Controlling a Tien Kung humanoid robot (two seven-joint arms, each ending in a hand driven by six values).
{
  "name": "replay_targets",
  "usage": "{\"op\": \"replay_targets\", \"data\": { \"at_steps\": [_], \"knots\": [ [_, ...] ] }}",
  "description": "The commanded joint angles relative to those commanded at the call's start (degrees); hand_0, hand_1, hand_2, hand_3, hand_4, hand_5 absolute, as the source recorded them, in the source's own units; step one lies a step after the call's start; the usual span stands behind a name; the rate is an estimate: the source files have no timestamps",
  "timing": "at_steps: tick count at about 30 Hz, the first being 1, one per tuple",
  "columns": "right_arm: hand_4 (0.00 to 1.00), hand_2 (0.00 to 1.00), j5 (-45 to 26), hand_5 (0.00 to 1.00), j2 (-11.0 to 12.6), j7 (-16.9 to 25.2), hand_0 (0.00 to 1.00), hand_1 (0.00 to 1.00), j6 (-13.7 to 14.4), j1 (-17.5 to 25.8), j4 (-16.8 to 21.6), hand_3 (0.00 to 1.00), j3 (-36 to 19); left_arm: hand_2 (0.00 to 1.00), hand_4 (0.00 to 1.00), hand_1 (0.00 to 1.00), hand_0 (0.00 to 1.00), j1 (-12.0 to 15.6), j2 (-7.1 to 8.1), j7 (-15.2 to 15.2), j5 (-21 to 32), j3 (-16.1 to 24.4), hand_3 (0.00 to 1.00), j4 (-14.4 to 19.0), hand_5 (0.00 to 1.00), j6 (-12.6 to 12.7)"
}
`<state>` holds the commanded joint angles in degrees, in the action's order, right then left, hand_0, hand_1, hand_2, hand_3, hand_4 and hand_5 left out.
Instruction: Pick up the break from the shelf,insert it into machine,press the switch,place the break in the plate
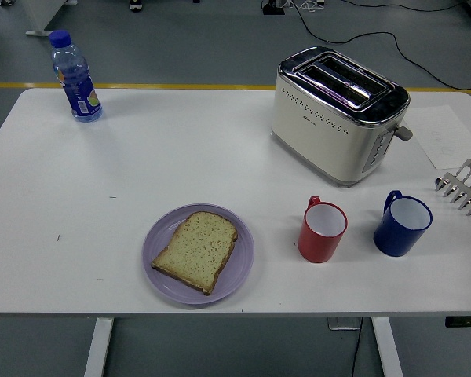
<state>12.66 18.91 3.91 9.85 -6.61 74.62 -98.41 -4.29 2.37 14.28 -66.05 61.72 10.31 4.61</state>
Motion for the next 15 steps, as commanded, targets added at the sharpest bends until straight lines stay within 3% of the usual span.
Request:
{"op": "replay_targets", "data": {
  "at_steps": [15],
  "knots": [
    [0.512,0.72,0.6,0.36,-1.5,-0.2,0.732,0.698,0.2,2.0,-1.4,0.654,-1.6,0.711,0.282,0.705,0.683,-0.1,-0.02,-0.1,0.4,-0.5,0.564,0.0,0.907,-0.1]
  ]
}}
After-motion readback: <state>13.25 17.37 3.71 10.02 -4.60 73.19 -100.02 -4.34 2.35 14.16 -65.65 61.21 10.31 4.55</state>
